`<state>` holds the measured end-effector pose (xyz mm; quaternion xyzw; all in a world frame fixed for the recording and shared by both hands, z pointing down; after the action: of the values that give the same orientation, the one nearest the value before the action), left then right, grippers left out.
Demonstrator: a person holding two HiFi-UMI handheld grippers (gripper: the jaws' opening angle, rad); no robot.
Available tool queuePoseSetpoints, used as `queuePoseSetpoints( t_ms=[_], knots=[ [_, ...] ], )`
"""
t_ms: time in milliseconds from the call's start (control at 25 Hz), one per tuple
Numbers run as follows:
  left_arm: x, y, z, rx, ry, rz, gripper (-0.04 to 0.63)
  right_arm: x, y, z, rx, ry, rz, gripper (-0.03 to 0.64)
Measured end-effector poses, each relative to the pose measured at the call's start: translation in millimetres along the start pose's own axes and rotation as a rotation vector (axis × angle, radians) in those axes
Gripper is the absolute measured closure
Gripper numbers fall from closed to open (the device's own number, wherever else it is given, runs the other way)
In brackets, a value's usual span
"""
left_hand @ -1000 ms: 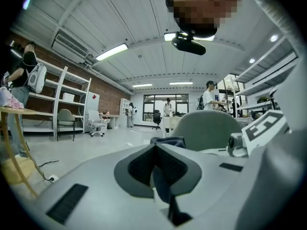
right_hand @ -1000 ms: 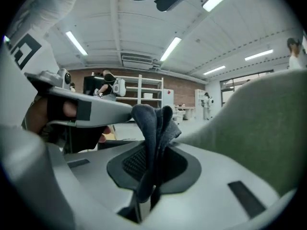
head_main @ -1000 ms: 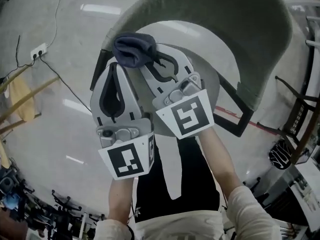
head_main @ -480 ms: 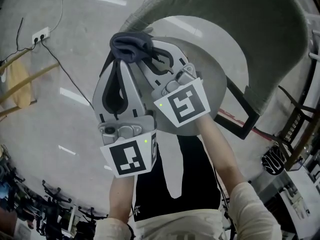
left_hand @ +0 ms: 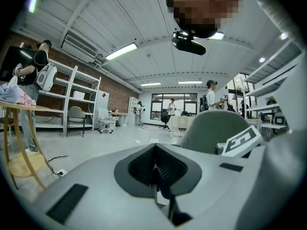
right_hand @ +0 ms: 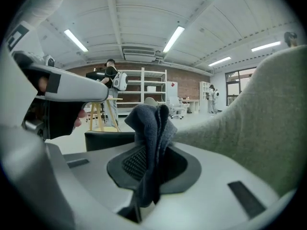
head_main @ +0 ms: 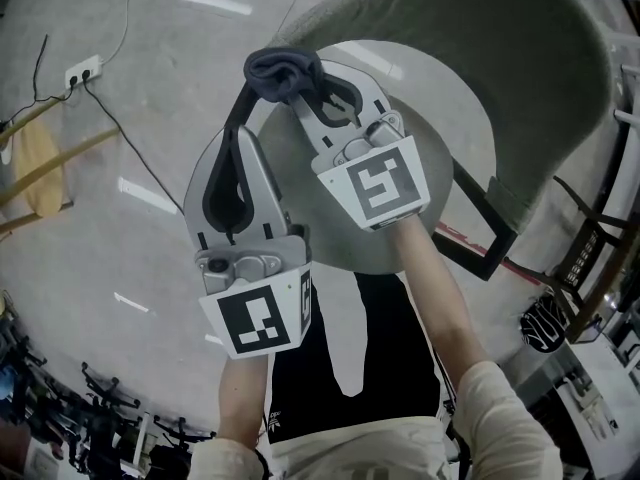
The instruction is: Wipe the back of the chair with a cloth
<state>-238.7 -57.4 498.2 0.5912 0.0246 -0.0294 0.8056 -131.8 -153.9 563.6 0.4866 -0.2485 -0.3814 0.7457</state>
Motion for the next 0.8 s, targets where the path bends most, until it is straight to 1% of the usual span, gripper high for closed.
queuePoseSetpoints(
  t_ms=[120, 200, 560, 800],
  knots=[
    [-4.0, -1.8, -0.4, 0.002, 0.012, 0.017, 0.580, 4.9, -1.7, 0.6, -0.004, 0.031, 0.016, 0.560],
    [-7.0, -2.0, -1.1, -0.006, 0.017, 0.021, 0.580, 10.1, -1.5, 0.0, -0.008, 0.073, 0.054, 0.560],
    [0.6, -3.9, 3.6, -0.018, 0.051, 0.029, 0.580, 74.0, 10.5, -20.3, -0.056, 0.346, 0.213, 0.560],
    [9.2, -6.5, 11.5, -0.023, 0.087, 0.060, 0.580, 103.0, 20.1, -40.3, -0.094, 0.474, 0.246, 0.560]
  ],
)
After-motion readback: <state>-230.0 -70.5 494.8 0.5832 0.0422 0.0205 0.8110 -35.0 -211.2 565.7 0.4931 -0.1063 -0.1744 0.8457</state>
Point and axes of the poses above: the fingertips, and each gripper's own axes: z forward along the fingers, x to its right, y out of its underside, the point moved 8 cm from there along -z, backward along the fingers, and after that the axes turned 7 degrees about -x, right-handed, at the moved point
